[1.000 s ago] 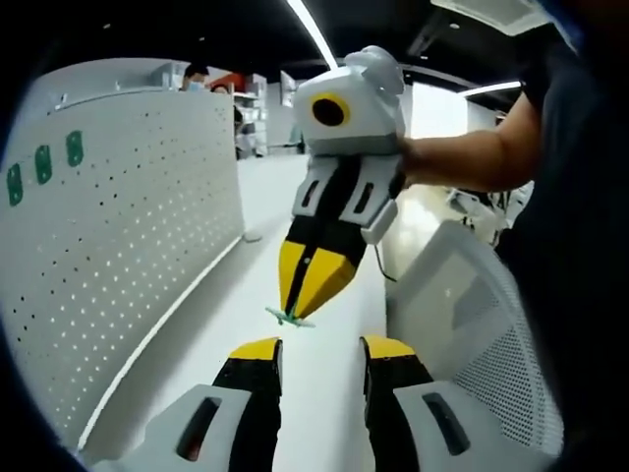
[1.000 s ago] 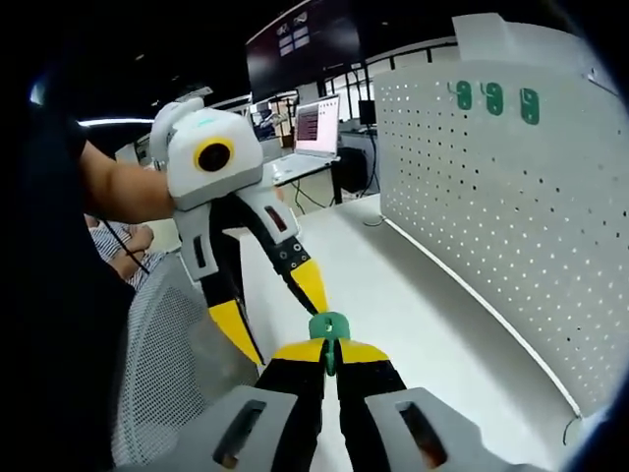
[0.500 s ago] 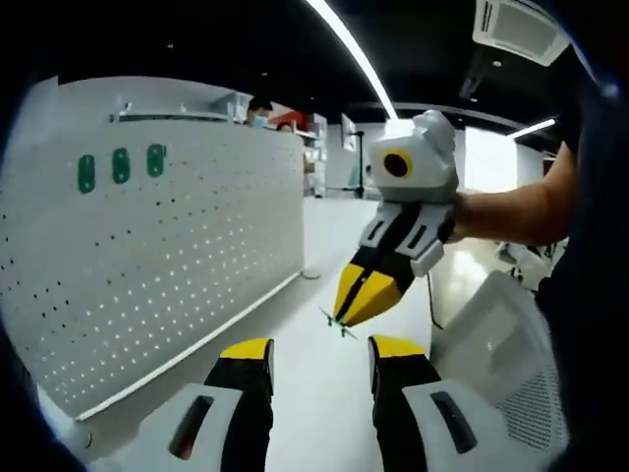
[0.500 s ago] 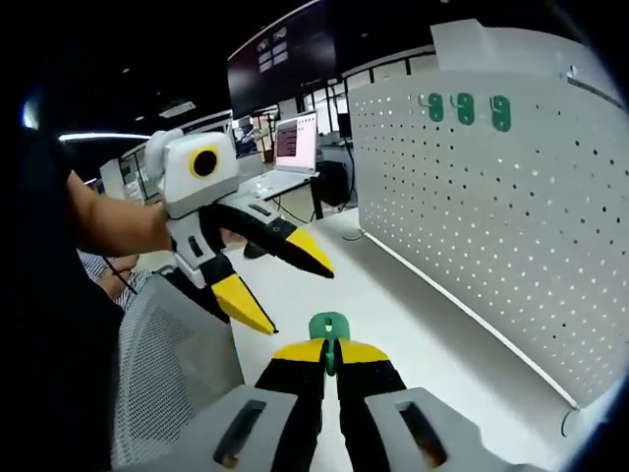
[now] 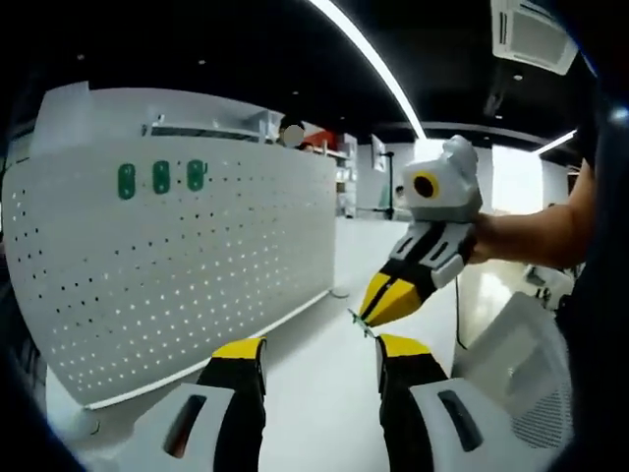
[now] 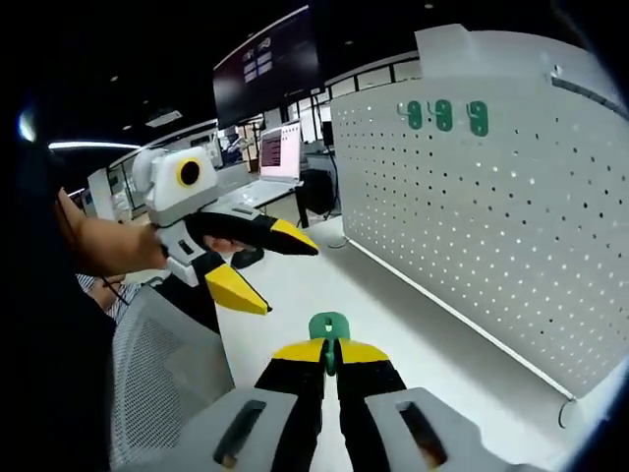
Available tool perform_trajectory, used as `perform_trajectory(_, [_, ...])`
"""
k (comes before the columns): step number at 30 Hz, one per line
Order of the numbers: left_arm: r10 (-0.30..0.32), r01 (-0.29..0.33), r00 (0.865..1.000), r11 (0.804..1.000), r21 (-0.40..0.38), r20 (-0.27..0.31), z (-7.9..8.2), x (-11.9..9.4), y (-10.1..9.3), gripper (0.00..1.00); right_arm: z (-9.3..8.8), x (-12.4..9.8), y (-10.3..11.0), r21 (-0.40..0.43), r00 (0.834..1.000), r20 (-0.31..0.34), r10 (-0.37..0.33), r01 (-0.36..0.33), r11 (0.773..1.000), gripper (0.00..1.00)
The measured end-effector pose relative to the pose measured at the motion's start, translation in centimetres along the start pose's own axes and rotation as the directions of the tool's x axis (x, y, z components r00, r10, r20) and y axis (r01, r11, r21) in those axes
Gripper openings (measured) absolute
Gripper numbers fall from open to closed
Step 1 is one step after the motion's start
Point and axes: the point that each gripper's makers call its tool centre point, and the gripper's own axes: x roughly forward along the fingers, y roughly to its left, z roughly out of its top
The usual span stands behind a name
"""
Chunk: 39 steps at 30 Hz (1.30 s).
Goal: Insert the hook assembly into the mounting plate slot until the hook locks in place.
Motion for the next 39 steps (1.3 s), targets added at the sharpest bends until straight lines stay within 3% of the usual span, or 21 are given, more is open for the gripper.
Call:
perform_trajectory(8, [0.097, -0.095, 0.994, 0.995, -0.040, 0.048, 0.2, -0.5, 1.6, 0.48, 0.4, -0.3, -1.2, 0.016, 0.998, 0.025, -0.064, 0.064, 0.998, 0.02])
perform_trajectory(16, [0.115, -0.113, 0.992, 0.993, -0.034, 0.045, -0.2, -1.1, 1.6, 0.48, 1.7, -0.9, -3.2, 0.063, 0.984, 0.074, -0.161, 0.157, 0.986, 0.02])
perform_trajectory(21, [0.126, -0.124, 0.991, 0.992, -0.036, 0.053, -0.1, -1.4, 1.9, 0.48, 3.3, -1.4, -4.7, 0.083, 0.967, 0.114, -0.228, 0.219, 0.972, 0.02])
perform_trajectory(28, [0.127, -0.125, 0.991, 0.992, -0.033, 0.051, -0.2, -1.5, 1.9, 0.48, 6.1, -2.2, -6.8, 0.120, 0.929, 0.182, -0.323, 0.305, 0.945, 0.02])
perform_trajectory(32, [0.126, -0.125, 0.991, 0.992, -0.034, 0.052, -0.3, -1.6, 1.8, 0.48, 7.1, -2.3, -7.3, 0.122, 0.917, 0.199, -0.345, 0.326, 0.938, 0.02])
perform_trajectory(39, [0.125, -0.124, 0.991, 0.992, -0.037, 0.051, -0.5, -1.6, 1.9, 0.47, 9.7, -2.9, -8.4, 0.130, 0.878, 0.255, -0.406, 0.385, 0.914, 0.02])
